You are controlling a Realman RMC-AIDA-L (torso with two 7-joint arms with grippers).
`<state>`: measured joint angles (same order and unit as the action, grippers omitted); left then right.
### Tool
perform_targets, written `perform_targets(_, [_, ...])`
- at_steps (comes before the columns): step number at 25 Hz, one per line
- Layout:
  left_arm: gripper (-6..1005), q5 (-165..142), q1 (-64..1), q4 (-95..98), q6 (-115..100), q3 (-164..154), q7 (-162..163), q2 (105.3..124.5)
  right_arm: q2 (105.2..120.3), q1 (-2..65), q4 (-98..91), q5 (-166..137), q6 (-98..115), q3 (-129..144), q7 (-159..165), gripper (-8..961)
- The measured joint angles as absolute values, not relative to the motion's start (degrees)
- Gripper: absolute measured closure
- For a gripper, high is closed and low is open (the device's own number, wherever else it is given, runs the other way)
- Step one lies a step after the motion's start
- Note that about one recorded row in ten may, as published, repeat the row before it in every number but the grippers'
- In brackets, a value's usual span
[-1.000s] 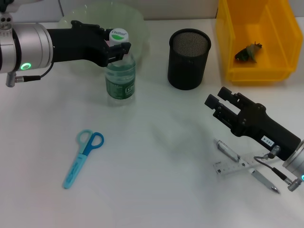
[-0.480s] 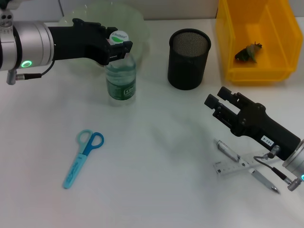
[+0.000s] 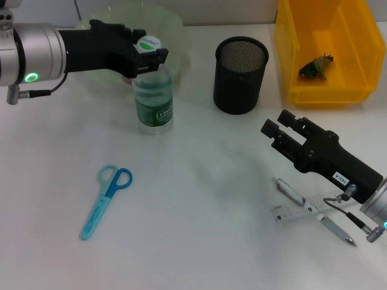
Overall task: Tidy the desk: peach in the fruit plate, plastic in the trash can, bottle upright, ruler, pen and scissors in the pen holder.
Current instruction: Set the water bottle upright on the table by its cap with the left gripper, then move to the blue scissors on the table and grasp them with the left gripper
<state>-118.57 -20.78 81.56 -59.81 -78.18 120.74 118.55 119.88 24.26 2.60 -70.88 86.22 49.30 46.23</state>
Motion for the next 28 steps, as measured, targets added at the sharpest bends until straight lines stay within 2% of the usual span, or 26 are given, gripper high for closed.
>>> perform_targets(7, [371,-117.55,-21.09,81.56,-58.04,-77.45,120.38,118.61,119.88,24.26,2.55,-70.88,86.22,49.30,46.23,379])
perform_targets(13, [215,-111.98,-20.25,81.48,-56.60,-76.03,117.66,118.58,119.88,24.25,2.61,-70.88,85.89,49.30,46.23,379])
perform_targets(22, [213,-90.28,-14.81,79.69,-57.81,-73.68,100.55,118.43,119.88,24.26,2.64,-70.88,85.70,49.31,46.23,379])
perform_targets(28, [212,-81.15,-14.32,72.95,-66.43,-69.85,94.28,118.35,119.88,24.25,2.59,-70.88,85.91,49.30,46.23,379])
